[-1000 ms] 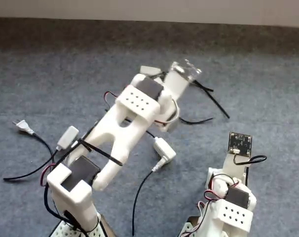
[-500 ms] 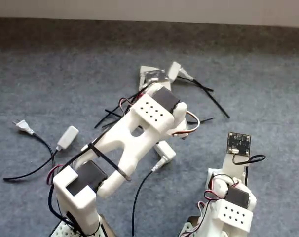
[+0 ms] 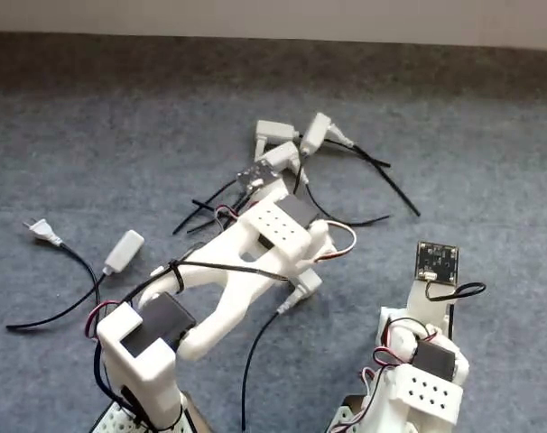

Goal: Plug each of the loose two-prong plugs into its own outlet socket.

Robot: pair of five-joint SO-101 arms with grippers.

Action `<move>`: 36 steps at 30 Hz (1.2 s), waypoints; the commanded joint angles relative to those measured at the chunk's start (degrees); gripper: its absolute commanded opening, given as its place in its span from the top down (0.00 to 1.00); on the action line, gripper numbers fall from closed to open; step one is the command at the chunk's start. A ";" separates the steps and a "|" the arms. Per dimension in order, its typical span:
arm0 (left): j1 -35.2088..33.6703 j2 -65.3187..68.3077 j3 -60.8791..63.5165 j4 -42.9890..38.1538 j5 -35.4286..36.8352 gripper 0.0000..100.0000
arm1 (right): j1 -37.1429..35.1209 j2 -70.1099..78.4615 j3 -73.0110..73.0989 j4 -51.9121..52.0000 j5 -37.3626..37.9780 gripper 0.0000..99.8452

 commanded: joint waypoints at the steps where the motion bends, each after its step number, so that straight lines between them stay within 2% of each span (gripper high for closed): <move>1: -2.42 -0.40 1.54 -3.69 1.32 0.72 | 0.13 -0.04 0.40 -0.92 0.97 0.99; 4: -3.91 -0.40 2.77 -5.19 0.70 0.78 | 0.13 -0.04 0.40 -0.92 0.97 0.99; 9: -5.49 -0.31 3.38 -6.68 -8.26 1.00 | 0.13 -0.04 0.40 -0.84 0.97 0.99; 17: -5.76 3.12 4.88 -9.93 -8.44 0.99 | 0.13 -0.04 0.40 -0.84 0.97 0.99; 21: -6.99 3.12 -0.66 -8.35 -9.76 0.99 | 0.13 -0.04 0.40 -0.84 0.97 0.99; 26: -12.79 3.30 -14.02 -4.66 -18.64 0.99 | 0.13 -0.04 0.40 -0.84 0.97 0.99; 30: -17.36 3.74 -25.10 -4.22 -23.12 0.99 | 0.13 -0.04 0.40 -0.84 0.97 0.99; 36: -17.98 5.58 -37.14 -7.03 -36.13 0.99 | 0.13 -0.04 0.40 -0.84 0.97 0.99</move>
